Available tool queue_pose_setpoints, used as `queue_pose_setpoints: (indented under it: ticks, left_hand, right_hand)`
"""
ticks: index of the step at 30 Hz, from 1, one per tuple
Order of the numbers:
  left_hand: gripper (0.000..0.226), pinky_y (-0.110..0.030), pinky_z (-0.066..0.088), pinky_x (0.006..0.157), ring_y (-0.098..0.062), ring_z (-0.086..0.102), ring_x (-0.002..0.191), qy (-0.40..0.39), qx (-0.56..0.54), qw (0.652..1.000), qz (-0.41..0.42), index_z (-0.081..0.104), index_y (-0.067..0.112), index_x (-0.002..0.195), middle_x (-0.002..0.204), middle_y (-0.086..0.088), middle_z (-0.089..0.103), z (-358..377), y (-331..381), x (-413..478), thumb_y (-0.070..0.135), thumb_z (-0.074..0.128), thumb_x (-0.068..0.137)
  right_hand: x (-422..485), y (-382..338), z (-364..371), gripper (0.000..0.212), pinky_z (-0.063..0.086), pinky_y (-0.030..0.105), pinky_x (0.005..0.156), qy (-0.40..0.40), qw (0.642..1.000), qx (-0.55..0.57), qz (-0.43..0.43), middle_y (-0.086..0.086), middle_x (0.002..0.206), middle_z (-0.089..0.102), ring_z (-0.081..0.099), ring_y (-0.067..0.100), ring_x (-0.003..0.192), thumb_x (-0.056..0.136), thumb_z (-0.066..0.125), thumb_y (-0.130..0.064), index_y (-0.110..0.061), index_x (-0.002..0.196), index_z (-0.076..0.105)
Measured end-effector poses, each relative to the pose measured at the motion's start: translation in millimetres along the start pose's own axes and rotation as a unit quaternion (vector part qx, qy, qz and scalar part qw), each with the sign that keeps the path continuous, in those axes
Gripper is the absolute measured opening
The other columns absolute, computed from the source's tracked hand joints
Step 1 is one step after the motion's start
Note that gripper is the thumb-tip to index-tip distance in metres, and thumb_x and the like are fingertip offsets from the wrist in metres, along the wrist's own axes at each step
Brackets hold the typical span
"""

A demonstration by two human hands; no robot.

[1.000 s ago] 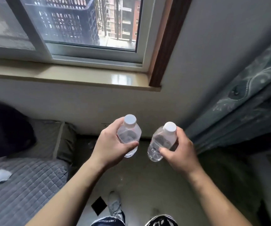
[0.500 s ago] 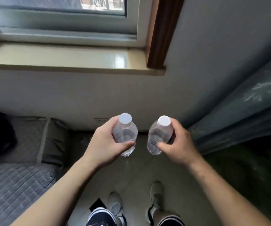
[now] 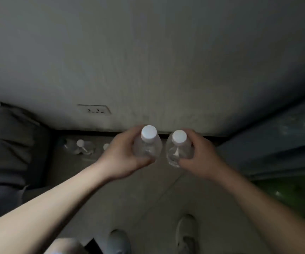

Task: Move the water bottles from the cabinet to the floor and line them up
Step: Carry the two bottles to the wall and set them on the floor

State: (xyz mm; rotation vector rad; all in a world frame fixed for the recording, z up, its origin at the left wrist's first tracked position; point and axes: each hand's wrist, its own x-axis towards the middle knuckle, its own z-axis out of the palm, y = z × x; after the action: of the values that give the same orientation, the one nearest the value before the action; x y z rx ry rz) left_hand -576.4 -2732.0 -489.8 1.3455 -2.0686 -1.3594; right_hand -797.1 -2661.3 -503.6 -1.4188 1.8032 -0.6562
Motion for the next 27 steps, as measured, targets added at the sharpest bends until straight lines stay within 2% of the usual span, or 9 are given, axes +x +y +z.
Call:
queue_pose_setpoints:
  ticks: [3, 6, 10, 13, 17, 21, 23, 25, 27]
  left_hand:
    - [0.059, -0.007, 0.045, 0.077, 0.010, 0.060, 0.097, 0.004, 0.019, 1.000, 0.024, 0.055, 0.043, 0.116, 0.105, 0.030, 0.064, 29, -50, 22, 0.029, 0.086, 0.067]
    - [0.061, -0.002, 0.041, 0.078, 0.012, 0.057, 0.101, -0.004, 0.046, 0.998, 0.037, 0.053, 0.045, 0.117, 0.107, 0.033, 0.061, 55, -97, 41, 0.033, 0.086, 0.067]
    - [0.064, -0.003, 0.041, 0.080, 0.015, 0.054, 0.102, -0.023, 0.088, 0.995, 0.047, 0.047, 0.054, 0.115, 0.109, 0.038, 0.057, 84, -148, 63, 0.037, 0.085, 0.066]
    - [0.072, -0.019, 0.047, 0.089, 0.008, 0.055, 0.107, -0.041, 0.108, 0.992, 0.044, 0.044, 0.051, 0.125, 0.113, 0.033, 0.057, 103, -180, 80, 0.045, 0.084, 0.065]
    - [0.070, -0.017, 0.046, 0.089, 0.012, 0.053, 0.108, -0.049, 0.112, 0.992, 0.041, 0.041, 0.054, 0.121, 0.112, 0.035, 0.055, 122, -212, 94, 0.046, 0.084, 0.066]
    - [0.072, -0.027, 0.051, 0.092, 0.005, 0.055, 0.108, -0.062, 0.128, 0.989, 0.035, 0.044, 0.047, 0.127, 0.117, 0.027, 0.057, 133, -236, 103, 0.048, 0.083, 0.067]
    - [0.072, -0.018, 0.047, 0.089, 0.007, 0.053, 0.105, -0.059, 0.135, 0.989, 0.034, 0.044, 0.046, 0.128, 0.115, 0.028, 0.055, 136, -244, 107, 0.045, 0.083, 0.067]
    - [0.074, -0.010, 0.040, 0.083, 0.009, 0.050, 0.100, -0.056, 0.145, 0.987, 0.030, 0.043, 0.045, 0.129, 0.111, 0.030, 0.051, 140, -252, 110, 0.043, 0.083, 0.068]
    - [0.074, -0.007, 0.037, 0.083, 0.012, 0.049, 0.097, -0.059, 0.152, 0.986, 0.027, 0.043, 0.044, 0.130, 0.109, 0.033, 0.047, 145, -260, 113, 0.042, 0.084, 0.068]
  right_hand:
    - [20, 48, 29, 0.063, 0.041, 0.006, 0.079, -0.004, 1.000, -0.004, -0.009, -0.023, 0.110, 0.059, 0.056, -0.008, 0.097, 0.066, 0.080, -0.022, -0.042, 0.117, 0.050]
    - [40, 92, 54, 0.064, 0.037, -0.001, 0.074, -0.011, 1.000, -0.003, -0.017, -0.029, 0.108, 0.057, 0.053, -0.015, 0.099, 0.066, 0.079, -0.019, -0.049, 0.110, 0.045]
    - [64, 144, 82, 0.064, 0.043, 0.006, 0.076, -0.026, 0.999, 0.007, -0.022, -0.027, 0.108, 0.059, 0.055, -0.014, 0.100, 0.065, 0.083, -0.020, -0.047, 0.111, 0.049]
    - [82, 177, 99, 0.064, 0.049, 0.018, 0.082, -0.039, 0.999, 0.000, -0.021, -0.029, 0.110, 0.058, 0.055, -0.010, 0.101, 0.064, 0.086, -0.038, -0.043, 0.117, 0.050]
    - [99, 212, 116, 0.069, 0.050, 0.019, 0.084, -0.048, 0.999, -0.002, -0.013, -0.033, 0.111, 0.056, 0.055, -0.012, 0.102, 0.064, 0.087, -0.042, -0.047, 0.120, 0.047]
    - [117, 230, 128, 0.067, 0.042, 0.004, 0.074, -0.066, 0.998, -0.003, -0.011, -0.037, 0.106, 0.050, 0.048, -0.024, 0.094, 0.066, 0.087, -0.033, -0.052, 0.111, 0.042]
    - [124, 238, 133, 0.068, 0.043, 0.007, 0.078, -0.074, 0.997, 0.003, -0.012, -0.034, 0.109, 0.051, 0.052, -0.017, 0.100, 0.066, 0.088, -0.027, -0.052, 0.110, 0.042]
    - [129, 247, 138, 0.071, 0.047, 0.016, 0.085, -0.084, 0.996, 0.001, -0.014, -0.030, 0.113, 0.052, 0.054, -0.007, 0.105, 0.066, 0.087, -0.021, -0.046, 0.116, 0.044]
    - [132, 257, 145, 0.071, 0.049, 0.021, 0.086, -0.077, 0.997, -0.001, -0.022, -0.028, 0.113, 0.054, 0.054, -0.008, 0.104, 0.065, 0.087, -0.020, -0.042, 0.117, 0.045]
